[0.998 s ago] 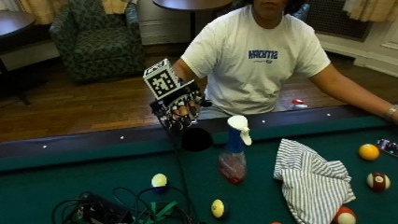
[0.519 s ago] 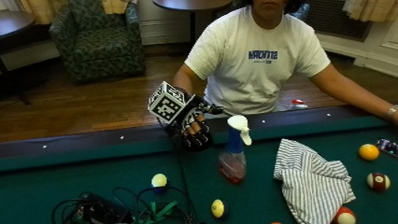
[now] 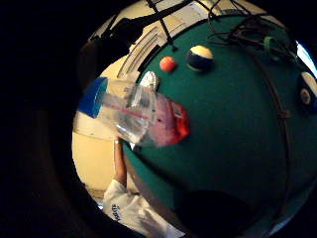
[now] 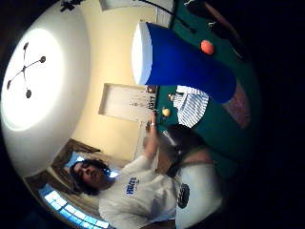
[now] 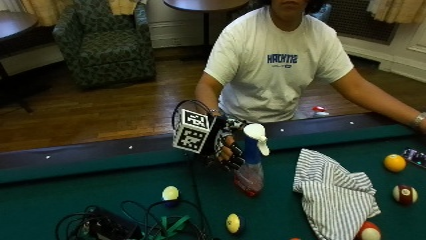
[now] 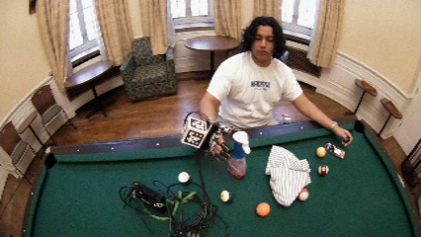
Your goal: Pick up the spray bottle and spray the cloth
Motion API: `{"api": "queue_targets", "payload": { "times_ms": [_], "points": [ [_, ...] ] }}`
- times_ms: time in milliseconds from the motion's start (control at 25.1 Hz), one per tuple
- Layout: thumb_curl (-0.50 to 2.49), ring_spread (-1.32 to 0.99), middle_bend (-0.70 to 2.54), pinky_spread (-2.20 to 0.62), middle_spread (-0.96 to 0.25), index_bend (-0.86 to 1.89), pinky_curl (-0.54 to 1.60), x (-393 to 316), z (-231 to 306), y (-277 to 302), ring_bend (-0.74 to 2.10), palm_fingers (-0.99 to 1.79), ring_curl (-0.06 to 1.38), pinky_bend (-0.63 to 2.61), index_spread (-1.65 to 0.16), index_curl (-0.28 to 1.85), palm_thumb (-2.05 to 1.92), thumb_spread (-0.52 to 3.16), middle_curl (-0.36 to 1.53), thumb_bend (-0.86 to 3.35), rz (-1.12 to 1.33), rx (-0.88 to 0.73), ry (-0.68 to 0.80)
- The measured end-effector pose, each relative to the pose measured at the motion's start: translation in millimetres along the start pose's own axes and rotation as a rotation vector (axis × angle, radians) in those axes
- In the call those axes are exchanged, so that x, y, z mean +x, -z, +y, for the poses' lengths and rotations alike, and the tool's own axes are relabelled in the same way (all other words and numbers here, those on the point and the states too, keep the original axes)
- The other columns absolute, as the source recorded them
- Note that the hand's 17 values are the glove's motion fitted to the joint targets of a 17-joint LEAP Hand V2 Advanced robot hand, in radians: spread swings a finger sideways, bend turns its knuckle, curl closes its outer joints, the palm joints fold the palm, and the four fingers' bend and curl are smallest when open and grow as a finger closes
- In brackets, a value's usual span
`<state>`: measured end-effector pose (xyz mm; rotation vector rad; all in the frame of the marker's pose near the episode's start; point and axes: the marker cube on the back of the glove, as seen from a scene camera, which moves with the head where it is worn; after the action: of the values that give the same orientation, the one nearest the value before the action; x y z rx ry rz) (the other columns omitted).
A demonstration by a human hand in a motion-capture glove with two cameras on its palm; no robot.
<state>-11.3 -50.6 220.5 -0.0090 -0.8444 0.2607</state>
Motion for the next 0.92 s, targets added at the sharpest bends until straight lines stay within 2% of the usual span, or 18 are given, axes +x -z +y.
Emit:
{"api": "queue_targets", "payload": {
  "times_ms": [359, 599, 918],
  "points": [
    [0.34, -0.11, 0.29, 0.22, -0.13, 0.10, 0.32, 1.2, -29.5, -26.8, 0.50, 0.56, 0.31, 0.32, -0.38, 0.19, 0.70, 0.91, 0.35, -0.02, -0.122, 0.013, 0.002],
    [0.34, -0.14, 0.32, 0.20, -0.15, 0.07, 0.33, -1.0, -48.0, -41.1, 0.54, 0.59, 0.33, 0.30, -0.38, 0.17, 0.69, 0.87, 0.36, -0.03, -0.163, 0.076, 0.034],
    [0.35, -0.20, 0.35, 0.13, -0.19, 0.24, 0.28, -5.4, -71.8, -59.7, 0.54, 0.83, 0.32, 0.13, -0.36, 0.24, 0.71, 0.84, 0.38, -0.02, -0.170, 0.112, 0.049]
  ]
}}
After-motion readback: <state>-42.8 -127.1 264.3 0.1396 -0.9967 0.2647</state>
